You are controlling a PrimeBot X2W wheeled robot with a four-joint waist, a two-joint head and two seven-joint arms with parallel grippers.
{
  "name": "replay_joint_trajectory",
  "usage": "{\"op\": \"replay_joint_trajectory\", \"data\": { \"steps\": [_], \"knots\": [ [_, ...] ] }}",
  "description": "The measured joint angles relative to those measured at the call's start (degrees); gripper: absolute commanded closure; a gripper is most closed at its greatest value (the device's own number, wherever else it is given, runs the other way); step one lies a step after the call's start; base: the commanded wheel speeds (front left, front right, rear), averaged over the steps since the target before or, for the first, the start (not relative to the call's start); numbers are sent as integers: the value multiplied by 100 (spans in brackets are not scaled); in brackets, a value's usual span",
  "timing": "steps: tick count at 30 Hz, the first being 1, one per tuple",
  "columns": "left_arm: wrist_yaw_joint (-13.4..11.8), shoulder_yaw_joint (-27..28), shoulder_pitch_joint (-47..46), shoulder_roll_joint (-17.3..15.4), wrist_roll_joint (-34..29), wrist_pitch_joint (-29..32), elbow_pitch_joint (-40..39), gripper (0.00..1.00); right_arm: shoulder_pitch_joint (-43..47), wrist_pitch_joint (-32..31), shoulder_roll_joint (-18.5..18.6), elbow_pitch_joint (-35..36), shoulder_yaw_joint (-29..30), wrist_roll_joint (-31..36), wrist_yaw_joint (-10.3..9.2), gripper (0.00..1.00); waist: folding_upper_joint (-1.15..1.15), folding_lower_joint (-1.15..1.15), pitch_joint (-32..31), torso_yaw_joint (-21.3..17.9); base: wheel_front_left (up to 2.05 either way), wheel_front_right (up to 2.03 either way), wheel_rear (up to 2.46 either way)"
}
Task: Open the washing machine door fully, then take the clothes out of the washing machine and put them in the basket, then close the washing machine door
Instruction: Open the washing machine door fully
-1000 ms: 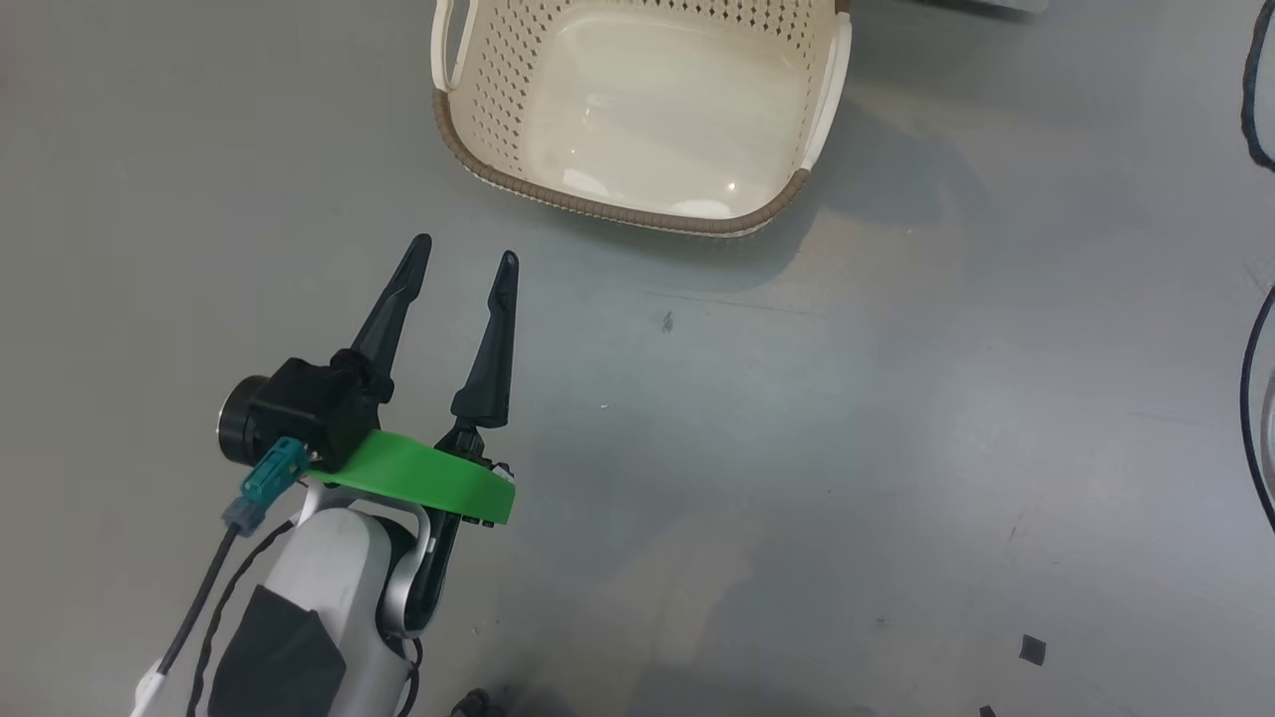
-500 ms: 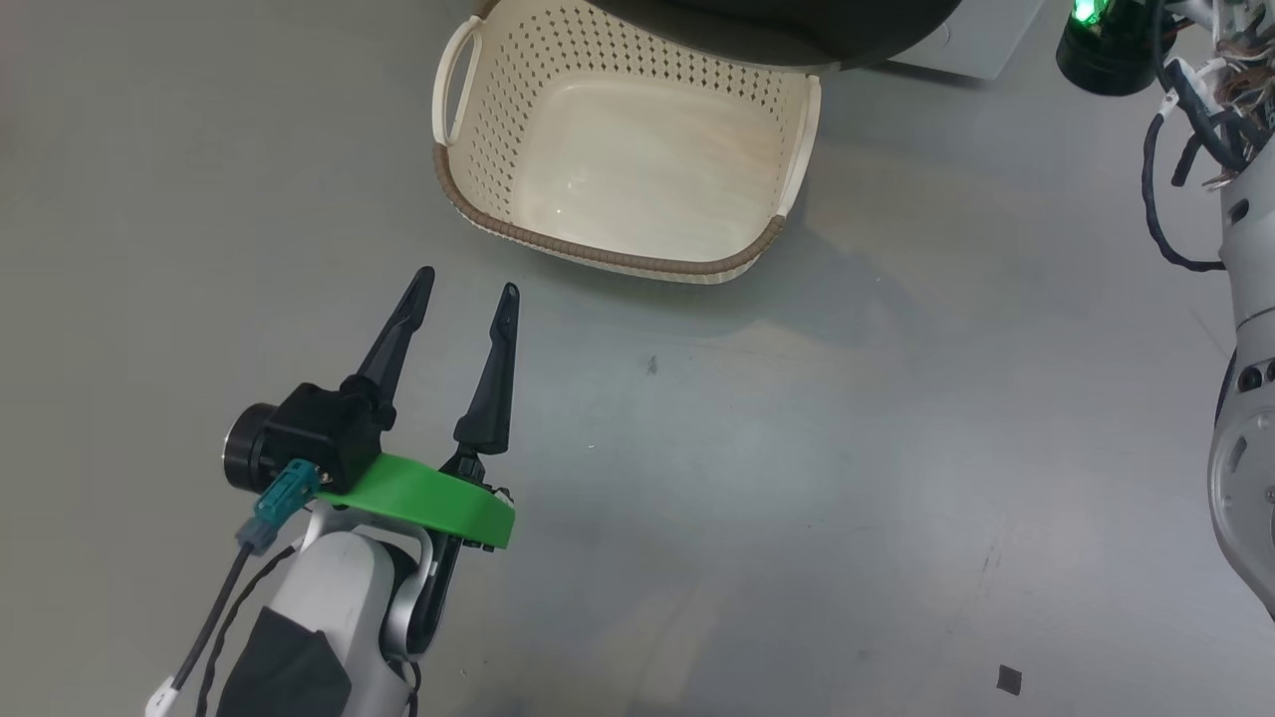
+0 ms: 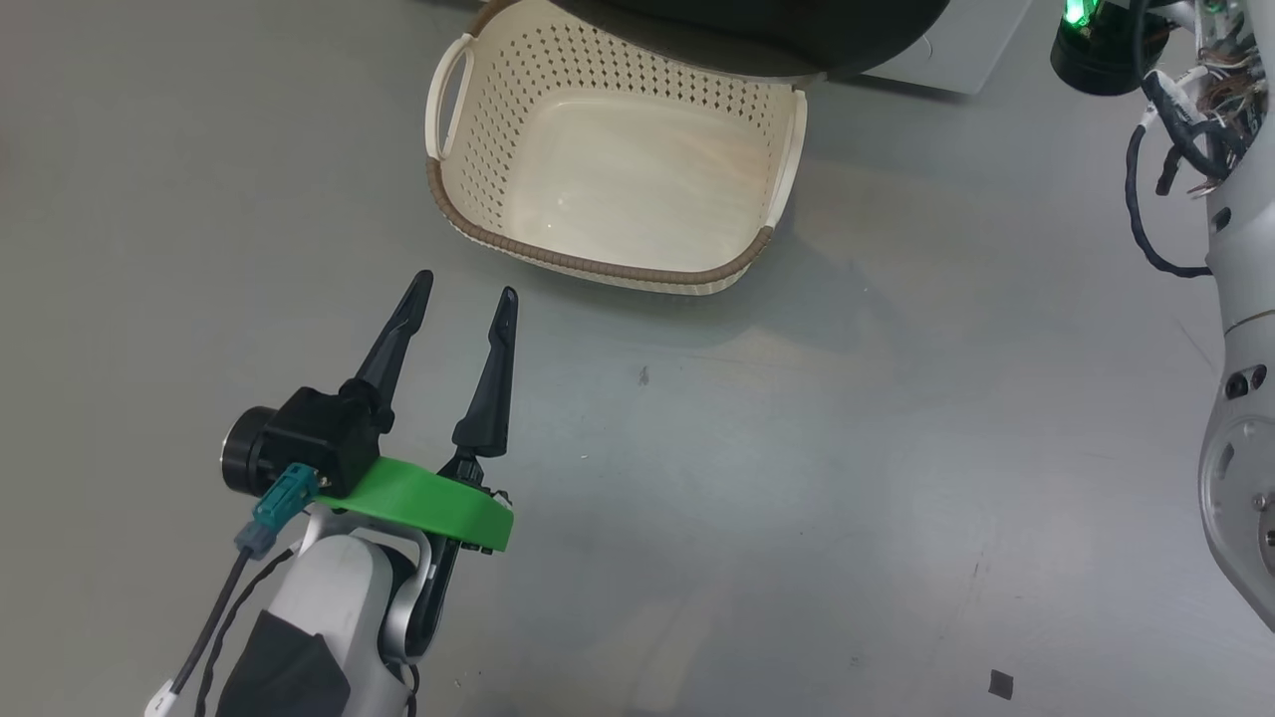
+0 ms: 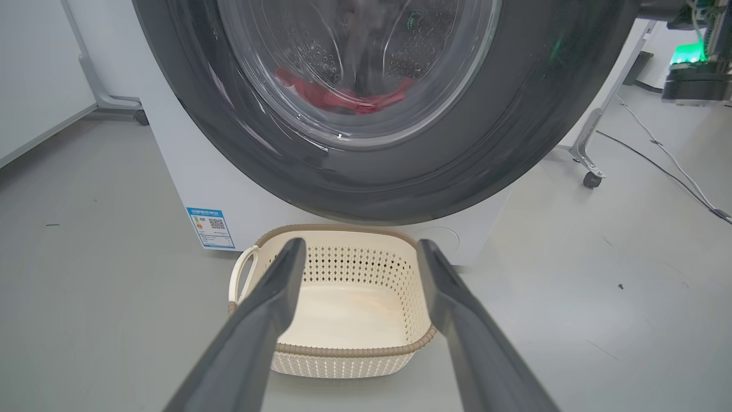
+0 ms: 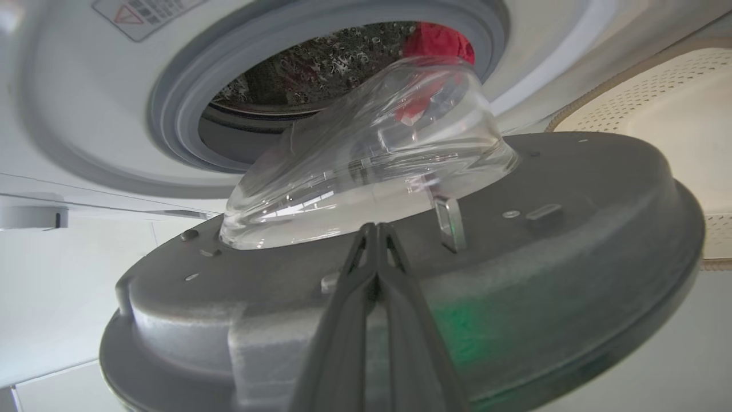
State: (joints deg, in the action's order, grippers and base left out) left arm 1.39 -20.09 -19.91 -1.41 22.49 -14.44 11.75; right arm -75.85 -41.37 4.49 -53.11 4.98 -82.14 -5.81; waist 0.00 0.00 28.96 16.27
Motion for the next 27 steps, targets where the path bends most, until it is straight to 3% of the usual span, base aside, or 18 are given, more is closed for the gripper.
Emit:
{"op": "replay_joint_trajectory", "data": {
  "steps": [8,15,19,27],
  "knots": [
    [-8,115,10,-1,-54,0,7,0,318,431,193,125,-611,873,546,100,0,0,-128,-45,0,0,0],
    [-8,143,71,-3,-92,0,54,0,672,1009,433,322,-1124,1638,1183,100,0,0,-330,-145,0,0,0],
    [-8,223,166,-5,-118,0,69,0,792,1462,619,586,-1511,2204,1278,100,0,0,-472,-222,0,0,0],
    [-8,370,263,-9,-252,0,82,0,1292,2442,728,1161,-2136,3033,1280,100,0,0,-739,-460,0,0,0]
  ]
}}
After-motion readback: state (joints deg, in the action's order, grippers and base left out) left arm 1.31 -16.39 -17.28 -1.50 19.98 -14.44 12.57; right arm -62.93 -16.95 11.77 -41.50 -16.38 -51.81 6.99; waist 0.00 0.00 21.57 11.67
